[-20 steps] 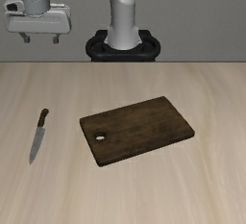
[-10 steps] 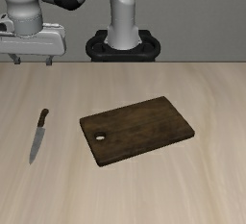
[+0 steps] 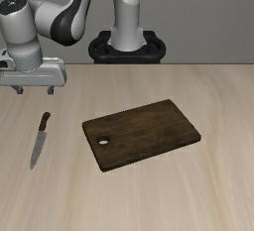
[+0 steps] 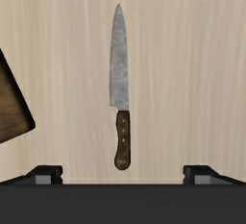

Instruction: Pick up the knife and place it on the cutting board

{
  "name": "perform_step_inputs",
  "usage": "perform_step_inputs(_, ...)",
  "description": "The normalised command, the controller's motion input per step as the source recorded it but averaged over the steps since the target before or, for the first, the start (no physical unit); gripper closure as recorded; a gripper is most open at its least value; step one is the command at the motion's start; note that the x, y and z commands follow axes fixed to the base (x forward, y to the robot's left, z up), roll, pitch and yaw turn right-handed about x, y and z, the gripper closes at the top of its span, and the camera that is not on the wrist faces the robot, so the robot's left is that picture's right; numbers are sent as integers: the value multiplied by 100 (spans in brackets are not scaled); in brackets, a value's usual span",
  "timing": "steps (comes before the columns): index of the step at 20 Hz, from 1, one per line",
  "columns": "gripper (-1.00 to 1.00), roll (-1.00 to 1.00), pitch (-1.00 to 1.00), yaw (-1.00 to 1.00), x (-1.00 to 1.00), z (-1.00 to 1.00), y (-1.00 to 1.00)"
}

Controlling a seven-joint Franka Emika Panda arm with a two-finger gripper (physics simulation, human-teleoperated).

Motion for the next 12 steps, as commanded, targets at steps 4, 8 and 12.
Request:
perform_step_inputs(4,-100,0,0,0,0,-100,0)
perform_step_inputs(8,-100,0,0,0,0,-100,0)
perform_step_inputs(12,-100,0,0,0,0,-100,0)
